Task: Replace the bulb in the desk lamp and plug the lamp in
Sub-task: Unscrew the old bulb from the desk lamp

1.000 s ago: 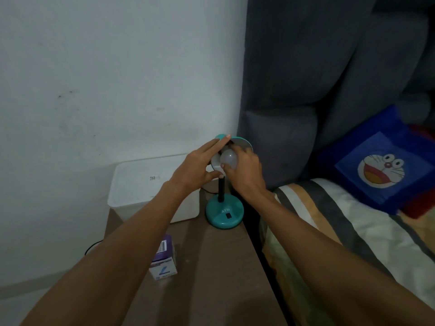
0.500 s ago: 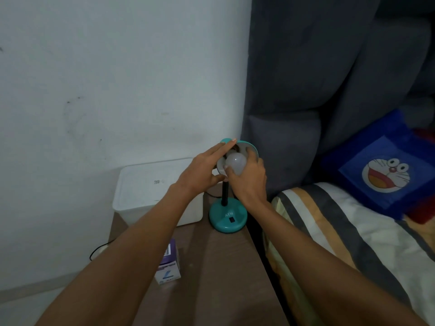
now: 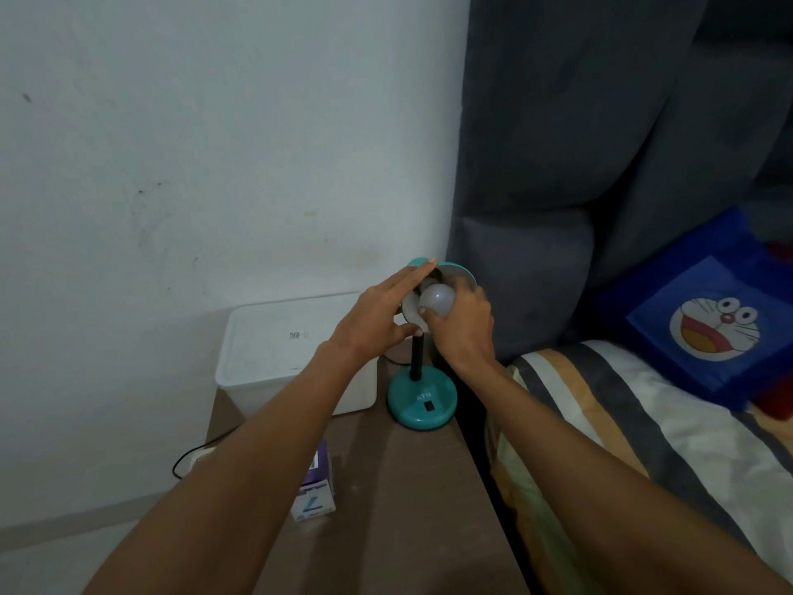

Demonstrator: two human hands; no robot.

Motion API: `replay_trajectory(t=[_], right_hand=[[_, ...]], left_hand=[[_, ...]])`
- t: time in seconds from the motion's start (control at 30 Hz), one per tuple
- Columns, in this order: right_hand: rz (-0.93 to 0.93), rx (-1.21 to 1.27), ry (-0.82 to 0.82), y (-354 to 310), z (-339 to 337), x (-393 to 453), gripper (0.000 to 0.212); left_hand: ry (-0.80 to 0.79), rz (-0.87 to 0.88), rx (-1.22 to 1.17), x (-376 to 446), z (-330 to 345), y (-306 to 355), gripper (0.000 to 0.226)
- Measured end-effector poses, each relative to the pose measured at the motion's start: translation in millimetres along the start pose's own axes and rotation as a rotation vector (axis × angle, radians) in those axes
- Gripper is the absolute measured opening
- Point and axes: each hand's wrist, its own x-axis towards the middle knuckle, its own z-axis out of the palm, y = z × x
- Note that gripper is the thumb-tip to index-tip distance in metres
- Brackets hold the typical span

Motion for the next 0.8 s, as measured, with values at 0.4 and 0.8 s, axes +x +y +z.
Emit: replay_trajectory(t=[0.4,0.8], right_hand=[[-0.01,-0.016,0.002,-1.4,-2.0,0.5,0.062],[0.072,0.006,0.005,-2.2,-3.9,-2.1,0.067]], left_hand=[[-0.004,-0.013,-0.005,-0.1,-0.8,2.9,0.107],[-0.004,-0.017,-0.015,-1.1,-1.3,8.1,0.107]])
